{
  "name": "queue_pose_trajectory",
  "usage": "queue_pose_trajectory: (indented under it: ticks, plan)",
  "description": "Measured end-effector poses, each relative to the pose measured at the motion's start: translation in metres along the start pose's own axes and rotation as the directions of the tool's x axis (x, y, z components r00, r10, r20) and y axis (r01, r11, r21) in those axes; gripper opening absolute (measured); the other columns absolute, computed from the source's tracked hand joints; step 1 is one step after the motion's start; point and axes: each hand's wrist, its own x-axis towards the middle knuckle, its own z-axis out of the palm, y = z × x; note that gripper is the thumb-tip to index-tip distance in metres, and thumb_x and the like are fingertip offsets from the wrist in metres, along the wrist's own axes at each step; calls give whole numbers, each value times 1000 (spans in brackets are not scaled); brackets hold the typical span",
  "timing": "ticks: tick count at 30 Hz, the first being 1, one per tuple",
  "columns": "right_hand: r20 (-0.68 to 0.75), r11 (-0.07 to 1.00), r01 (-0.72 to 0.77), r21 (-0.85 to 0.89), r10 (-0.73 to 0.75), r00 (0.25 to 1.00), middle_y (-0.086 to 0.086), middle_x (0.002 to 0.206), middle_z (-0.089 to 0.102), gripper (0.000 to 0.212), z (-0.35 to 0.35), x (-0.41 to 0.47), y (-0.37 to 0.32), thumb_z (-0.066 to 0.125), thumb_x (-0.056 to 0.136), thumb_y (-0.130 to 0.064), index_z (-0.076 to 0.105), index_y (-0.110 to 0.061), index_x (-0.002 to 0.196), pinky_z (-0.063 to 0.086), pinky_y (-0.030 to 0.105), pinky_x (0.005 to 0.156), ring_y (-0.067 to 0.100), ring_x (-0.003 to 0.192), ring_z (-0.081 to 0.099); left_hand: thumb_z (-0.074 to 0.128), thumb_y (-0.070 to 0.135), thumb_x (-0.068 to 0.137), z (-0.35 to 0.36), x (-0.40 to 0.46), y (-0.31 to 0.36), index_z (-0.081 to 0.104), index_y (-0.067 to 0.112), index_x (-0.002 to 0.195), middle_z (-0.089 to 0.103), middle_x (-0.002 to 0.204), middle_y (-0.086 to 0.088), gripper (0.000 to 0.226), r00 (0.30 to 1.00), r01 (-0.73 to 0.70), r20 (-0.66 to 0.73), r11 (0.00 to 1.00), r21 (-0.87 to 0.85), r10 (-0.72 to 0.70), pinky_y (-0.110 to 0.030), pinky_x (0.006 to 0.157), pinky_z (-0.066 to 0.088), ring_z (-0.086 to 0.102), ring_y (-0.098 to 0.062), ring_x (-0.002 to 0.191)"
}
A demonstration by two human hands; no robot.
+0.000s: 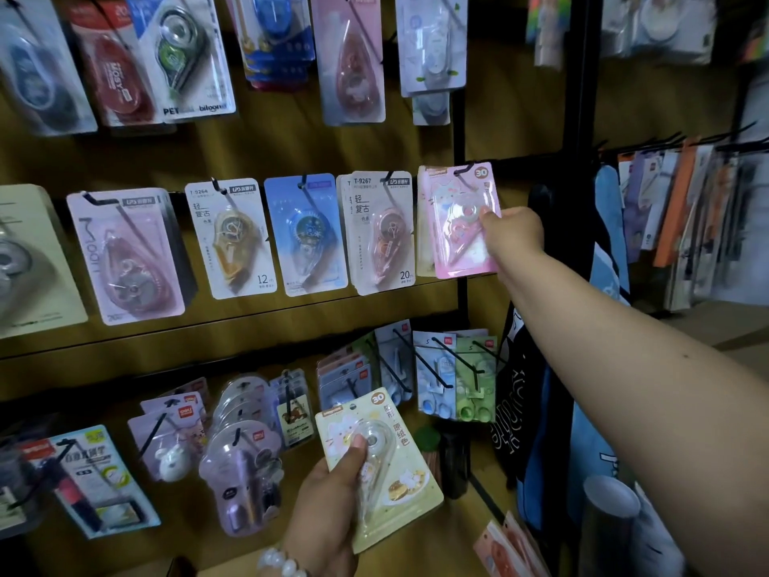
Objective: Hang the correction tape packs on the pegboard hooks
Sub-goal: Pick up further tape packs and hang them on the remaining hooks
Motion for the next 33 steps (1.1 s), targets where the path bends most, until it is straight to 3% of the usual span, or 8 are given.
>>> queue_pose_trajectory:
  ticks: [3,7,11,13,17,22,25,33]
  plan:
    - [-28,991,44,-124,-48,998,5,92,66,32,2,6,4,57,92,-38,67,-8,98,47,29,68,28,82,64,63,24,92,-1,1,0,64,2,115,74,98,-26,32,1000,6,10,1000,0,-6,-52,82,56,71,-44,91]
    - [20,974,60,-217,-57,998,4,75,56,30,8,8,18,57,91,-41,56,-14,77,38,27,55,29,77,56,63,25,92,-3,4,-1,64,2,115,74,99,-25,33,1000,0,29,1000,-10,0,-54,85,55,71,-44,93]
    - [-91,952,25,-305,-56,994,11,126,56,50,2,-14,33,62,85,-45,52,-11,121,42,37,98,32,121,48,62,22,92,-5,6,-3,64,2,114,74,101,-25,30,998,-8,57,999,-44,11,-54,84,56,70,-44,95]
    - [-125,961,64,-270,-101,987,11,127,56,47,-1,-37,39,64,85,-42,53,-13,120,39,36,99,31,123,46,62,21,91,-5,8,-4,64,2,115,74,102,-25,30,998,-17,59,998,-56,21,-53,82,56,70,-43,95]
    - [145,996,17,-86,-4,989,0,98,61,35,-5,-105,60,63,87,-43,57,-13,104,43,31,75,21,94,59,62,22,92,-6,9,-7,64,2,118,74,104,-22,33,997,-41,64,998,-55,45,-51,77,59,71,-41,95]
    - [560,949,-212,-235,310,769,2,82,58,40,-11,-192,96,66,84,-48,50,-12,80,36,26,62,16,73,55,62,20,92,-3,4,-8,66,2,114,75,101,-22,28,997,-61,49,997,-56,63,-45,69,61,73,-38,90]
    - [629,924,-284,-256,382,677,-2,76,63,33,-13,-213,110,72,81,-41,51,-16,77,41,24,56,11,65,59,65,21,91,-6,4,-10,67,1,112,74,101,-23,30,997,-74,32,997,-22,75,-45,69,61,73,-39,89]
    - [604,924,-314,-217,380,701,-2,71,65,28,-11,-216,119,76,80,-28,52,-15,77,43,20,51,8,56,59,66,18,89,-10,6,-13,67,-1,113,74,101,-24,30,997,-64,53,998,-8,64,-49,73,61,72,-41,90]
